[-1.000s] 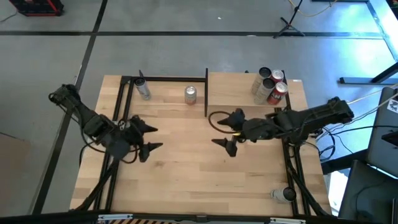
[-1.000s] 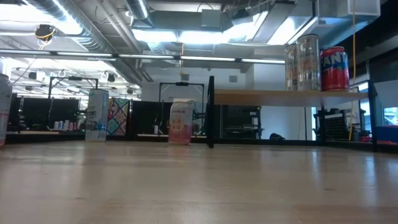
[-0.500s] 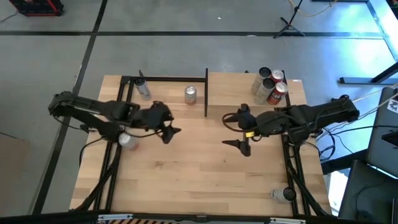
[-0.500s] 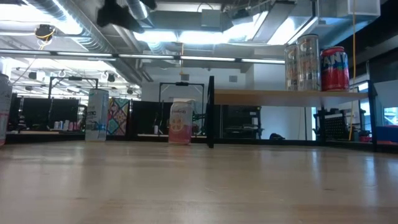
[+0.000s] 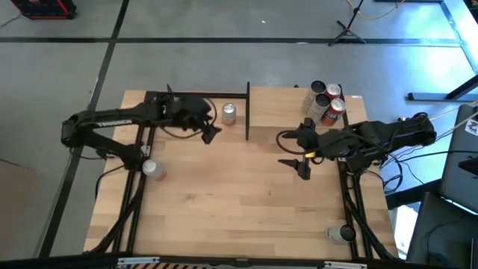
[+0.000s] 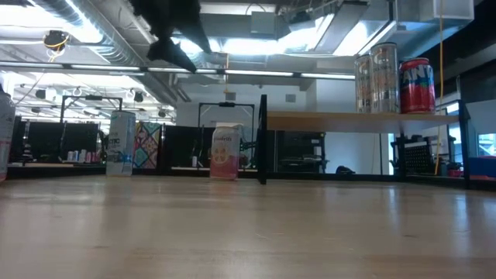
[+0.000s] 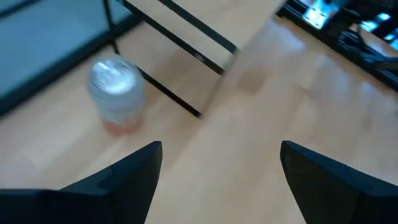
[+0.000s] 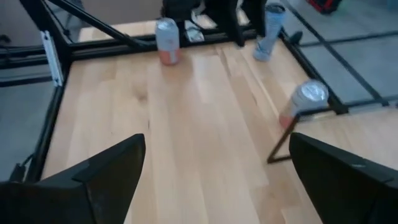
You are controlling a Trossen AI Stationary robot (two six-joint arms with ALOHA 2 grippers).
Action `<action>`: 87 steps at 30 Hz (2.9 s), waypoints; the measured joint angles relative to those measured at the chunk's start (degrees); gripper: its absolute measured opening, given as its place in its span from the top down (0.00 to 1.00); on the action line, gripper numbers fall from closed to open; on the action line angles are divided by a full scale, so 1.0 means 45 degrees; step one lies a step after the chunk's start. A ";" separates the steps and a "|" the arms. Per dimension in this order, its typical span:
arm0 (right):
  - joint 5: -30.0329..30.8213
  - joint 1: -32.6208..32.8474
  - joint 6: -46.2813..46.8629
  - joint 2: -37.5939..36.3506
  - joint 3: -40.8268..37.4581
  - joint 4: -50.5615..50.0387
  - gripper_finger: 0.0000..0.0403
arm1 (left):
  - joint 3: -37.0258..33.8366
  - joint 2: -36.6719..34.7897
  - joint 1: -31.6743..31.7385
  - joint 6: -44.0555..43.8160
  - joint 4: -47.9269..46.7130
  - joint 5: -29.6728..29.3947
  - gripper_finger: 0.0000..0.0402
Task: Place canned beverage on shelf
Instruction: Put the right orange soda can on the shelf
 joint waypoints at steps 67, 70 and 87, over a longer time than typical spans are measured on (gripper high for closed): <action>0.0287 -0.1753 0.2439 0.0242 -0.0131 -0.0169 0.04 | -0.0006 0.6704 0.5571 0.7592 0.5402 0.5634 0.11; 0.0254 -0.1753 0.2434 0.0242 -0.0131 -0.0169 0.04 | -0.0006 0.6704 0.5508 0.7646 0.5493 0.5472 0.21; -0.0048 -0.1753 0.2245 0.0252 -0.0131 -0.0421 0.04 | -0.0015 0.3678 0.5259 0.7238 0.3752 0.4839 0.33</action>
